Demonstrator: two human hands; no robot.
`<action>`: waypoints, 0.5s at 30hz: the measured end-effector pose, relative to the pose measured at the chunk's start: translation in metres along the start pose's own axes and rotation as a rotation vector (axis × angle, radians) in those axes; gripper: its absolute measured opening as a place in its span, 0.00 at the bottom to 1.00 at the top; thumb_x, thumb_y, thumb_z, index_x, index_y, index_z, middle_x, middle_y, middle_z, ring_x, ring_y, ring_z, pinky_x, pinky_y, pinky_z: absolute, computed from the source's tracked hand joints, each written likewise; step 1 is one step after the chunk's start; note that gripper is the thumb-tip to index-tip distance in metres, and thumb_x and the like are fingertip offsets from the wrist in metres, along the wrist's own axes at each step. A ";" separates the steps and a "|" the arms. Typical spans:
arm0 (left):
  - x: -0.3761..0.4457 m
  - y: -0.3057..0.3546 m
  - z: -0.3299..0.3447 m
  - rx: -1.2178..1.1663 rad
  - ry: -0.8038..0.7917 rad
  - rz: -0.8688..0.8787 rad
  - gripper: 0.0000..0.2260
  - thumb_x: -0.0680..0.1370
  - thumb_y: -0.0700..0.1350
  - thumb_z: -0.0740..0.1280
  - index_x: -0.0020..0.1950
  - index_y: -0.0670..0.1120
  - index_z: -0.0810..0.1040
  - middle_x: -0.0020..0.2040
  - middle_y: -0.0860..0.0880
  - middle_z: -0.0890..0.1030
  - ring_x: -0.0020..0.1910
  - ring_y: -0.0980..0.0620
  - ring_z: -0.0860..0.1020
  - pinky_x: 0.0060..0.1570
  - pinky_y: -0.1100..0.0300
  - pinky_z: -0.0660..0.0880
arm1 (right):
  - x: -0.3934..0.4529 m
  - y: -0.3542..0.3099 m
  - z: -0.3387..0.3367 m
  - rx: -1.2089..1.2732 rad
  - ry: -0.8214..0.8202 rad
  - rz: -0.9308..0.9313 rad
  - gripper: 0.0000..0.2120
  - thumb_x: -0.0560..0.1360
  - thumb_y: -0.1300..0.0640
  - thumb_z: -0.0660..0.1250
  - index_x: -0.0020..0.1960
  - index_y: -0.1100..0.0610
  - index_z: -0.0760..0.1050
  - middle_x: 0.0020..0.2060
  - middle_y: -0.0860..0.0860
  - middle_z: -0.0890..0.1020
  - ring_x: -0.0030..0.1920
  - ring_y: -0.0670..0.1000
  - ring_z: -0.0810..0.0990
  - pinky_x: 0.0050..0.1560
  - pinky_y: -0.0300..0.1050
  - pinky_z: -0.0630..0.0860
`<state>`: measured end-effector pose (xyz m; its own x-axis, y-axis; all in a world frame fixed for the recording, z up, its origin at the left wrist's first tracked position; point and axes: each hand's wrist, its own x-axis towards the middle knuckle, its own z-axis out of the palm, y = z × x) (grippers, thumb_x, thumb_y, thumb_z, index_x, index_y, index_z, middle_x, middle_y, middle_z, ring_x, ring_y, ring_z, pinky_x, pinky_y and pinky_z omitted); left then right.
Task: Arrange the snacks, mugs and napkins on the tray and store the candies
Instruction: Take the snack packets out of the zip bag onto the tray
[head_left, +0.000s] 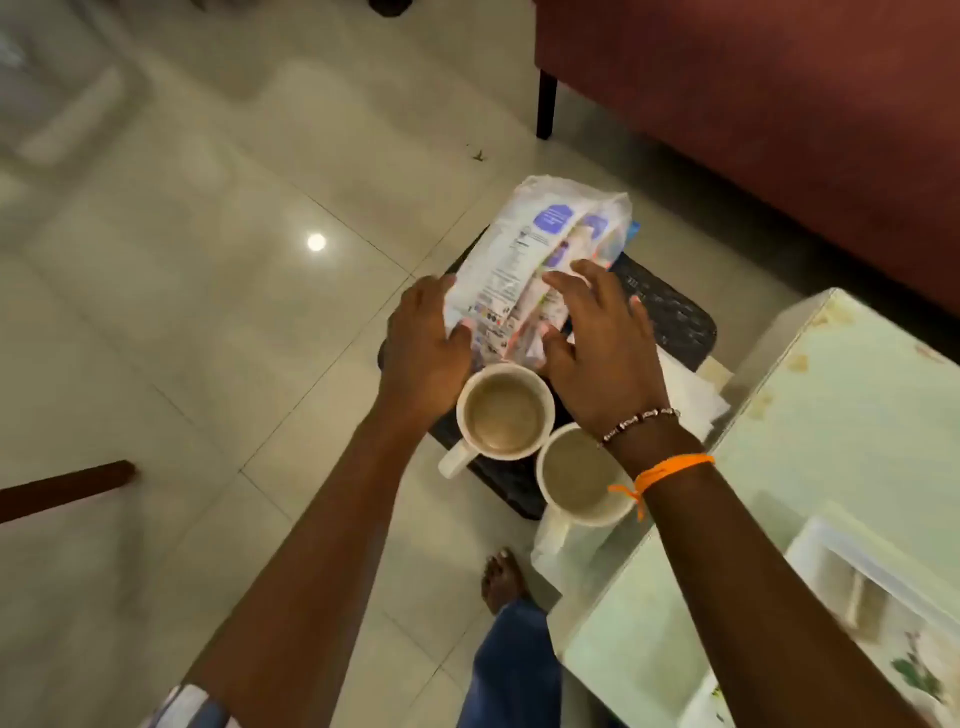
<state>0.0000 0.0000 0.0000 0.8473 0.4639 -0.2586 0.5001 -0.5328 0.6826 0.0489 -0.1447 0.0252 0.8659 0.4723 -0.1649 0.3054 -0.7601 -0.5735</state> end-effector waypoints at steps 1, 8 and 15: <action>0.012 -0.006 -0.002 -0.003 -0.018 -0.094 0.19 0.76 0.42 0.61 0.67 0.42 0.66 0.67 0.41 0.69 0.65 0.44 0.70 0.62 0.54 0.69 | 0.008 0.001 0.004 -0.025 -0.036 0.037 0.24 0.74 0.58 0.61 0.69 0.52 0.61 0.73 0.55 0.60 0.69 0.58 0.65 0.73 0.59 0.57; 0.048 -0.018 -0.004 -0.323 -0.239 -0.545 0.16 0.75 0.49 0.66 0.60 0.43 0.73 0.58 0.44 0.79 0.53 0.47 0.75 0.54 0.54 0.70 | 0.032 0.004 0.022 0.172 -0.070 0.146 0.28 0.69 0.64 0.66 0.66 0.55 0.60 0.70 0.57 0.59 0.55 0.62 0.75 0.50 0.57 0.77; 0.059 -0.011 -0.003 -0.490 -0.237 -0.553 0.14 0.72 0.46 0.70 0.54 0.40 0.78 0.53 0.42 0.82 0.50 0.46 0.80 0.56 0.54 0.75 | 0.043 0.017 0.021 0.316 0.008 0.221 0.26 0.68 0.67 0.66 0.62 0.58 0.60 0.66 0.58 0.66 0.61 0.58 0.71 0.54 0.49 0.72</action>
<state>0.0437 0.0358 -0.0207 0.5404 0.3781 -0.7517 0.7723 0.1316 0.6214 0.0833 -0.1275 -0.0090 0.9008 0.3076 -0.3065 -0.0251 -0.6679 -0.7438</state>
